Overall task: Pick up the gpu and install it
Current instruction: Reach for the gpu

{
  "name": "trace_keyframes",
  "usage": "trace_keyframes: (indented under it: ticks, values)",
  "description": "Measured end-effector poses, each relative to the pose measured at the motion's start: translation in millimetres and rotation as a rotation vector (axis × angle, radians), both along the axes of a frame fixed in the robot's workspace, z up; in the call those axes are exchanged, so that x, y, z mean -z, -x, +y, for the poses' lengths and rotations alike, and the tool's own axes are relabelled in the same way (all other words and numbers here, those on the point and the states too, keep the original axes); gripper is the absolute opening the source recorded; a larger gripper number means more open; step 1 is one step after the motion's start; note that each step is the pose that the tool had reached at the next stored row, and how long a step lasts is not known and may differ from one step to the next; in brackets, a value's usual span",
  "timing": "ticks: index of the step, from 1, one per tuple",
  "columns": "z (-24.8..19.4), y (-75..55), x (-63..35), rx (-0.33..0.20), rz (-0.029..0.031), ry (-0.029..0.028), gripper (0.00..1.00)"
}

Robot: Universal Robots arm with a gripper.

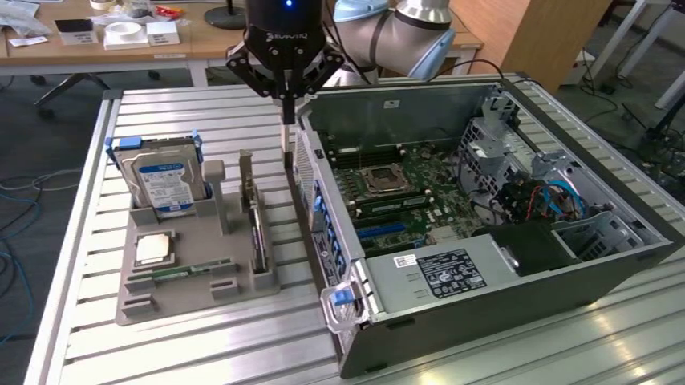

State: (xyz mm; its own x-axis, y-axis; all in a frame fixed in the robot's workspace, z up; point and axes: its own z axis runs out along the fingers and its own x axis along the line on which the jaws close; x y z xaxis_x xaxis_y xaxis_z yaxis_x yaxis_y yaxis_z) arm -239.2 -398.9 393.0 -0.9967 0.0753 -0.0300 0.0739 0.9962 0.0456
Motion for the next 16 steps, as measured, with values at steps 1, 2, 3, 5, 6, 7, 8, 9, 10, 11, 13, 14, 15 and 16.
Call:
trace_keyframes:
  ticks: [1,2,3,5,6,7,8,9,10,11,13,14,15,16]
  values:
    - [0.0,1.3,0.0,0.0,0.0,0.0,0.11]
    - [0.0,2.7,0.0,0.0,0.0001,0.0,0.11]
    - [0.0,8.6,0.1,0.0,0.0001,0.0,0.11]
    - [0.0,12.1,0.2,0.0,-0.0001,0.0001,0.11]
    - [0.0,14.1,0.2,0.0,0.0,0.0,0.11]
    - [0.0,16.3,0.4,0.0,-0.0001,-0.0001,0.11]
    - [0.0,18.7,0.4,0.0,-0.0001,0.0,0.11]
    - [0.0,21.0,0.5,0.0,-0.0002,0.0,0.11]
    - [0.0,23.4,0.6,0.0,-0.0002,-0.0001,0.11]
    - [0.0,25.6,0.7,0.0,-0.0003,0.0,0.11]
    - [0.0,29.7,0.8,0.0,-0.0003,0.0,0.11]
    - [0.0,31.7,0.9,0.0,-0.0003,0.0,0.11]
    - [0.0,33.8,1.0,0.0,-0.0003,0.0,0.11]
    - [0.0,36.0,1.1,0.0,-0.0003,0.0,0.11]
